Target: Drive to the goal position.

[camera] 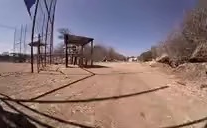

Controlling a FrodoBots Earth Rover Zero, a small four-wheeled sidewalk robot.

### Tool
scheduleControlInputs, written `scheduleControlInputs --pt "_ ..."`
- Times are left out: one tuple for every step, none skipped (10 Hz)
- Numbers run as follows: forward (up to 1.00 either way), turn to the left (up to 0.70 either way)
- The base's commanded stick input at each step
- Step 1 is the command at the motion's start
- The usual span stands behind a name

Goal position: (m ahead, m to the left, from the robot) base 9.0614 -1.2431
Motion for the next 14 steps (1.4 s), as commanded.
scheduleControlInputs --pt "1.00 0.00" --pt "1.00 -0.27" --pt "1.00 -0.27" --pt "1.00 0.00" --pt "1.00 0.00" --pt "1.00 0.00" --pt "1.00 0.00" --pt "1.00 0.00" --pt "1.00 0.00" --pt "1.00 0.00" --pt "1.00 0.00" --pt "1.00 0.00" --pt "1.00 0.00" --pt "1.00 0.00"
